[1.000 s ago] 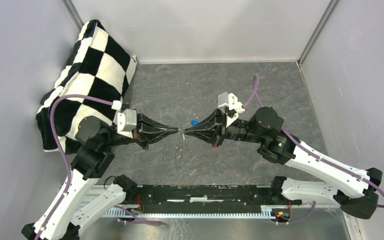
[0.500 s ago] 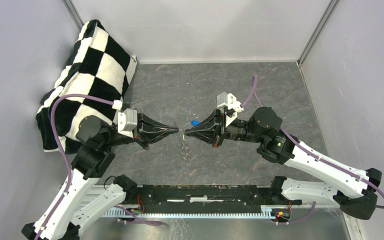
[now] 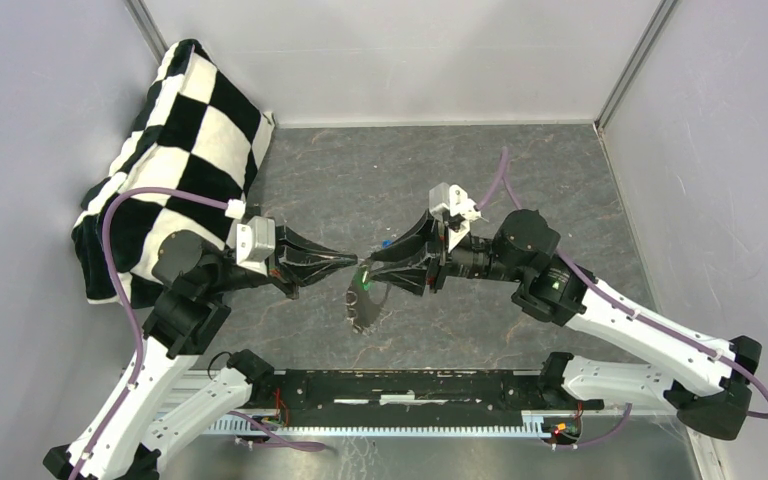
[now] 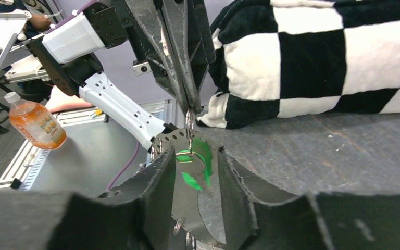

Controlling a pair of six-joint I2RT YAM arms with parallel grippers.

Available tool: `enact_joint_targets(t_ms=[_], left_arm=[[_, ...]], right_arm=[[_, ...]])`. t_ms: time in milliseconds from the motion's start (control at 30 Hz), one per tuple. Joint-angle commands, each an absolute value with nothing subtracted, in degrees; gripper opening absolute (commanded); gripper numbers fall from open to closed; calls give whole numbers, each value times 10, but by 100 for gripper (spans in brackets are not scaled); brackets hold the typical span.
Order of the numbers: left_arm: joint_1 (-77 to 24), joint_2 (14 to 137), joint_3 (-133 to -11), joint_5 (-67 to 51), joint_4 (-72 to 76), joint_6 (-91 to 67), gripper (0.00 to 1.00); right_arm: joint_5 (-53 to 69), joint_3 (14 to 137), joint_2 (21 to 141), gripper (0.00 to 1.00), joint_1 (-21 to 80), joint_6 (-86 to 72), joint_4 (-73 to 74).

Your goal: Put the keys on the keyring

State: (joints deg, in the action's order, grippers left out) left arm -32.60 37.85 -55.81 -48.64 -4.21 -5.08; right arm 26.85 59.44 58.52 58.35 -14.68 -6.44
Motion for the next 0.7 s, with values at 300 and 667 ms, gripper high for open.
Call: enact_joint_targets(t_ms=[300,667], left_arm=[[-325,374,-575,-506,-33,-18,2],[-325,371,-573,-510,-62,3,2]], right_arm=[[311,658,614,41,569,-146,-84],[333,670,633,0,569,-147,-78]])
